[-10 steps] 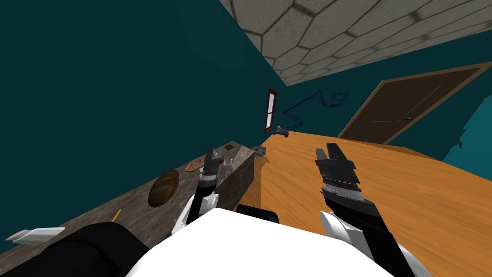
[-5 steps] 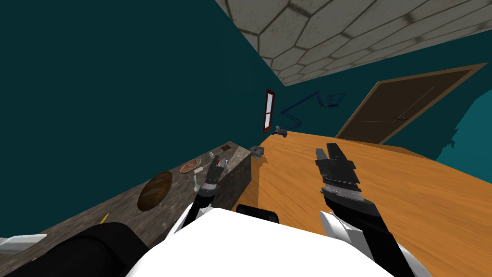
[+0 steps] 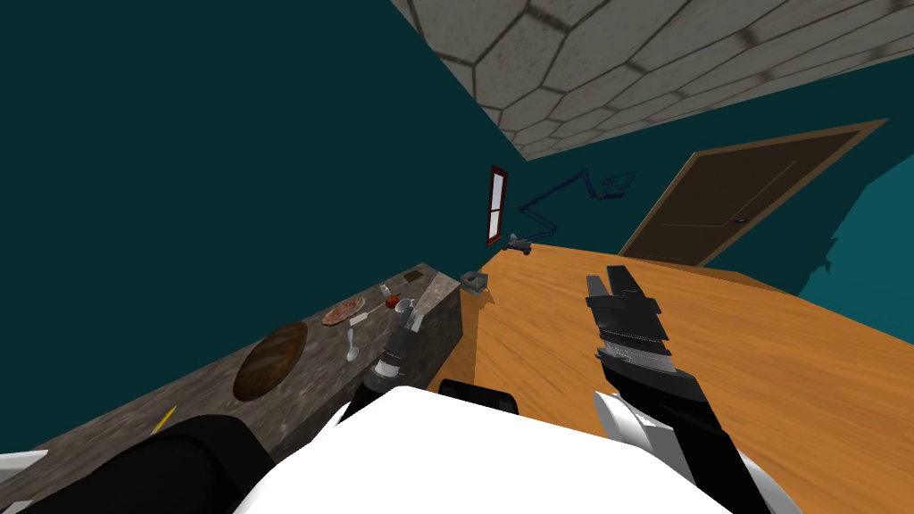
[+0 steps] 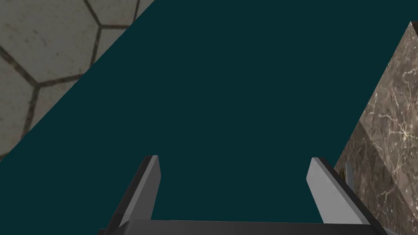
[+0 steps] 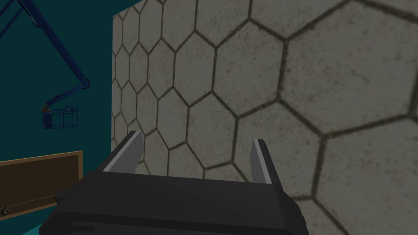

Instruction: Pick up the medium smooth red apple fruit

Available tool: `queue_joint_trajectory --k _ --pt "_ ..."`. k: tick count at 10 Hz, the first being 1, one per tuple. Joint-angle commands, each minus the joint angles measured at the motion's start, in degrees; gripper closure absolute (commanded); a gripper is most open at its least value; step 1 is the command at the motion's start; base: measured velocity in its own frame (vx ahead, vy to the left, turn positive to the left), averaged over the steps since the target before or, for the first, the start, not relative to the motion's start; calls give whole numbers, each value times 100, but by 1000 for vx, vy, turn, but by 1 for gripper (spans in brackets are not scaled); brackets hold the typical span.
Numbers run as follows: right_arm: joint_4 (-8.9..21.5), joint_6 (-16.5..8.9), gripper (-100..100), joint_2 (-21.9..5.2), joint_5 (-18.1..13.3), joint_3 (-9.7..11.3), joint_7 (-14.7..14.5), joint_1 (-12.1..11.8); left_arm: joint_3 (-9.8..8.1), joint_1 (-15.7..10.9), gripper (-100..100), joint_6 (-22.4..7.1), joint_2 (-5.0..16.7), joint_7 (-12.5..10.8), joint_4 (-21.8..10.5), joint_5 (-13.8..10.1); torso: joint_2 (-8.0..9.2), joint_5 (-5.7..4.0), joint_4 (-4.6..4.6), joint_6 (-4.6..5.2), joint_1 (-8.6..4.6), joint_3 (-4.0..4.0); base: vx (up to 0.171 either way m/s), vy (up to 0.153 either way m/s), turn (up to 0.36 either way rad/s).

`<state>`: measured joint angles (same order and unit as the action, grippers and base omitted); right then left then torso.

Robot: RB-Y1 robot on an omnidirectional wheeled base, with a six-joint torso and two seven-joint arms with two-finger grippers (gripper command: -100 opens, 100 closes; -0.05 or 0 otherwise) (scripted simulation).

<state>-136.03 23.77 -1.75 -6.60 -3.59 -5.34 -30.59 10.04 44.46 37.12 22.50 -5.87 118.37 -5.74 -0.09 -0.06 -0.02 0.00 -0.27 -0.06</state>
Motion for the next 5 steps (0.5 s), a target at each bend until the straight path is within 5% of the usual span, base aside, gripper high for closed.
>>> queue_joint_trajectory --k 1,4,5 --pt "0 0 0 0 0 0 0 0 89 81 -100 -30 193 -23 -73 -78 0 0 0 0 0 0 24 -65 -8" --pt "0 0 0 0 0 0 0 0 491 544 -100 -28 723 -92 -361 -385 3 -3 1 0 -7 2 28 -94 -23" --pt "0 0 0 0 0 0 0 0 491 570 -100 -28 821 -92 -361 -385 -1 -3 0 0 -10 0 33 -81 -8"
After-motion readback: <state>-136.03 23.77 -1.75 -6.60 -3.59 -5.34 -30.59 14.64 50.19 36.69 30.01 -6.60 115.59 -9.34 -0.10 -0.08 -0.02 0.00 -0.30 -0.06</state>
